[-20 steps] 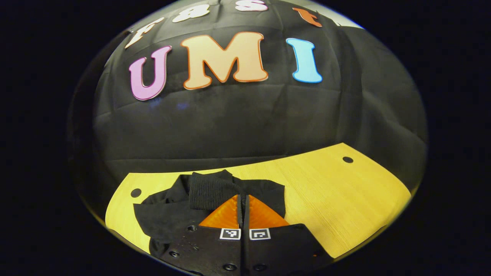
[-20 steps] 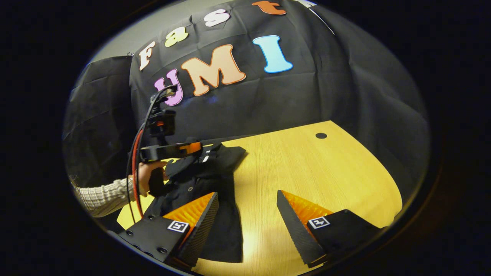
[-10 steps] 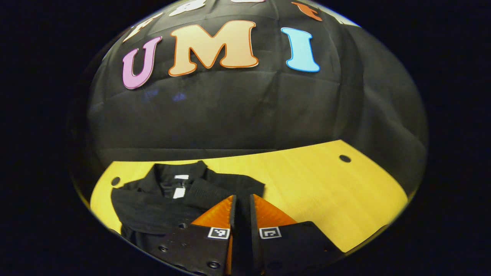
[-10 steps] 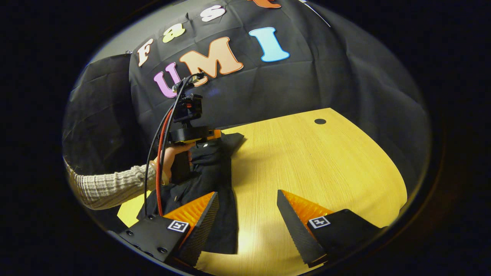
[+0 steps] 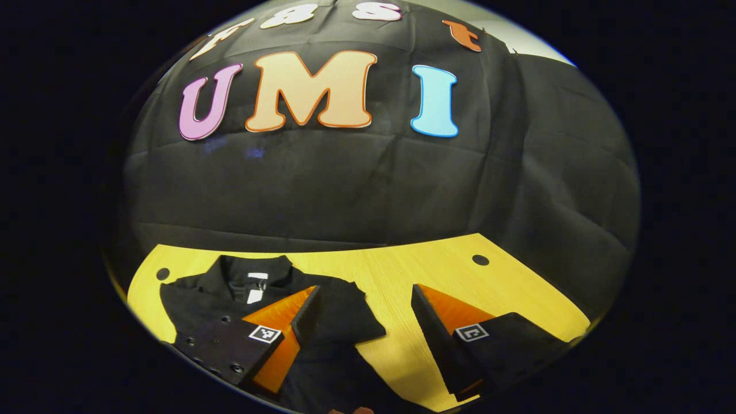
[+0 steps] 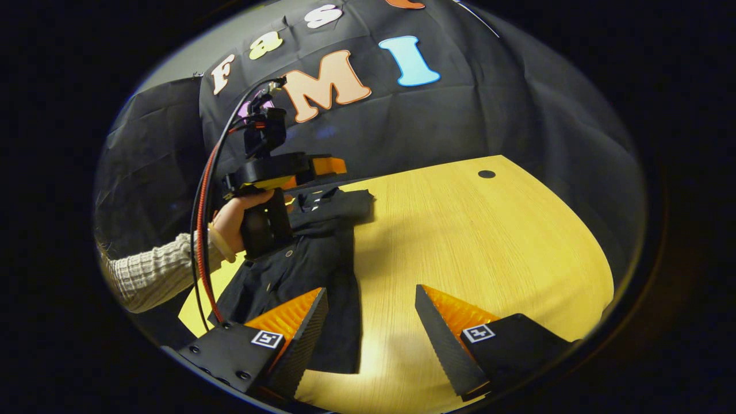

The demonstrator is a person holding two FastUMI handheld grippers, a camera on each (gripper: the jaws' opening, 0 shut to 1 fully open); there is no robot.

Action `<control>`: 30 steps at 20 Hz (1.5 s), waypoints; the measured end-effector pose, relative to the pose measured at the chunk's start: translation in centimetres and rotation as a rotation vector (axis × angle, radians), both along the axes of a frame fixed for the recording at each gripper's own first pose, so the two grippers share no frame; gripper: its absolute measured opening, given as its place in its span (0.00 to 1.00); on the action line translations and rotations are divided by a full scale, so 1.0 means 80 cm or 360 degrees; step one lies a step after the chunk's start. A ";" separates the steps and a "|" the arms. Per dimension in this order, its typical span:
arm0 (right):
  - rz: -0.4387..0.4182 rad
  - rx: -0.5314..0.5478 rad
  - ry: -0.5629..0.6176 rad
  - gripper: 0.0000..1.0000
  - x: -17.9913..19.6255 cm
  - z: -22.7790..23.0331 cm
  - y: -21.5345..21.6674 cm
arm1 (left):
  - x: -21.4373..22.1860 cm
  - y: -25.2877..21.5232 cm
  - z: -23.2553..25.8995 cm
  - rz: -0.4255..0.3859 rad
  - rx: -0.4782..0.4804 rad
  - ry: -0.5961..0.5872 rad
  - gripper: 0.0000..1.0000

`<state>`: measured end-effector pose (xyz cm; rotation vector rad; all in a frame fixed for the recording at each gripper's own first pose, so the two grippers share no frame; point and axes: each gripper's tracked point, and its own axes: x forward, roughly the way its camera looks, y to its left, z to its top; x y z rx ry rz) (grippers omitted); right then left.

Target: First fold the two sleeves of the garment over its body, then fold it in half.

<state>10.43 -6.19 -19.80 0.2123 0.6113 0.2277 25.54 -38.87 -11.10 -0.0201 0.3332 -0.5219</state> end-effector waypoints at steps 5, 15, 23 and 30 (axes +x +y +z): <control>0.0076 0.0005 -0.0020 0.97 -0.006 0.000 0.030 | -0.026 0.091 0.060 0.0129 0.0007 -0.0143 0.94; 0.0171 -0.0077 -0.0023 0.97 -0.020 -0.033 0.080 | -0.133 0.305 0.052 0.0512 0.0126 -0.0177 0.92; 0.0151 -0.0194 0.0049 0.97 -0.049 -0.091 0.098 | -0.236 0.400 -0.063 0.0644 0.0225 0.0164 0.94; 0.0131 -0.0234 0.0218 0.97 -0.080 -0.146 0.115 | -0.330 0.422 -0.182 0.0591 0.0298 0.0636 0.94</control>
